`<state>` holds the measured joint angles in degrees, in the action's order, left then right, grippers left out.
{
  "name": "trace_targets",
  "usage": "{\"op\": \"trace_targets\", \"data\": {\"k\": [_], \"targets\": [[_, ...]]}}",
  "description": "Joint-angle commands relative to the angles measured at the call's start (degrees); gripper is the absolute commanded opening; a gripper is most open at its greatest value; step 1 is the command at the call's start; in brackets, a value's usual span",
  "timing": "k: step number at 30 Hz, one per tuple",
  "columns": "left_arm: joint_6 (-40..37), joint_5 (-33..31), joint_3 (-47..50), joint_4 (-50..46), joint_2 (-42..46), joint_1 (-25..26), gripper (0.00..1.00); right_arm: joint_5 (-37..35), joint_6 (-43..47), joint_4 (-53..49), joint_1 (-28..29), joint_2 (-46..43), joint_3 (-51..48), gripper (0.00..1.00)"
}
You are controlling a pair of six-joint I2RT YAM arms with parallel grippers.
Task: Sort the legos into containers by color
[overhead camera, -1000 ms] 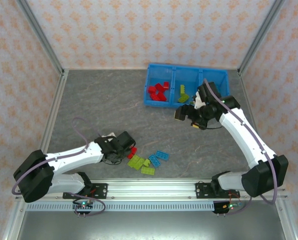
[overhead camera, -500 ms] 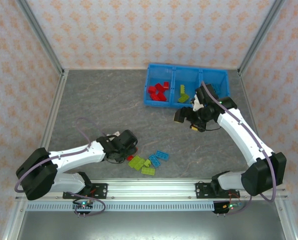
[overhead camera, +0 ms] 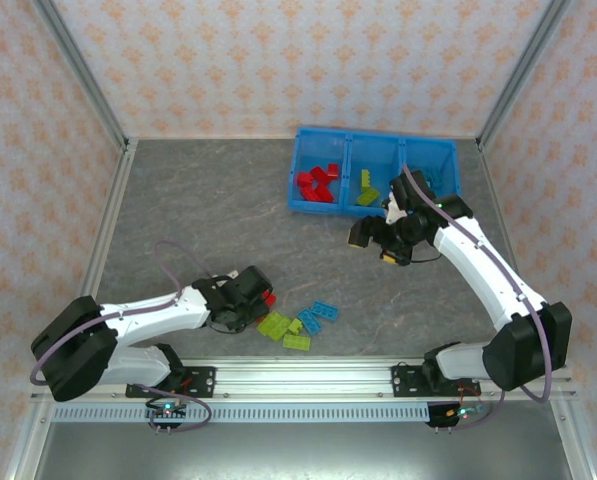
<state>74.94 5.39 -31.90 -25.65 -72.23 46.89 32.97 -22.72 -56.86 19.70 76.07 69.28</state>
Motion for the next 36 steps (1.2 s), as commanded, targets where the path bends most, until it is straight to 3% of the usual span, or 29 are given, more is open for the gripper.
{"op": "trace_targets", "data": {"k": [1,3,7,13,18,20,23,28,36], "targets": [[-0.6,0.7,0.5,1.3,-0.8,0.4,0.44,-0.7,-0.8,0.8,0.4,0.3,-1.0,0.84],[-0.5,1.1,0.6,2.5,-1.4,0.4,0.43,-0.4,-0.9,0.5,0.5,0.1,-1.4,0.83],[0.2,1.2,1.1,4.0,-1.2,0.4,0.33,1.7,-1.3,1.3,2.0,-0.9,-2.7,0.83],[-0.8,-1.5,0.5,2.6,2.4,0.4,0.21,10.6,0.7,2.5,9.2,-1.5,-6.3,0.82],[-9.0,-8.6,-6.0,-3.8,6.1,0.3,0.17,15.7,-2.1,7.9,13.6,-2.8,-8.0,0.82],[-13.7,-12.3,-10.3,-6.4,6.3,0.3,0.16,13.7,-3.4,9.6,13.6,-3.7,-7.3,0.82],[-21.3,-15.7,-17.2,-6.0,3.7,-0.5,0.15,5.2,-5.5,10.9,13.4,-5.2,-4.3,0.83],[-31.0,-17.0,-35.3,-2.0,-11.2,-4.9,0.15,-17.3,-10.6,8.9,12.7,-7.3,-1.4,0.83],[-42.6,-21.3,-77.3,-9.1,-45.7,-9.6,0.16,-18.6,-13.5,6.4,11.8,-10.2,-2.7,0.82]]}}
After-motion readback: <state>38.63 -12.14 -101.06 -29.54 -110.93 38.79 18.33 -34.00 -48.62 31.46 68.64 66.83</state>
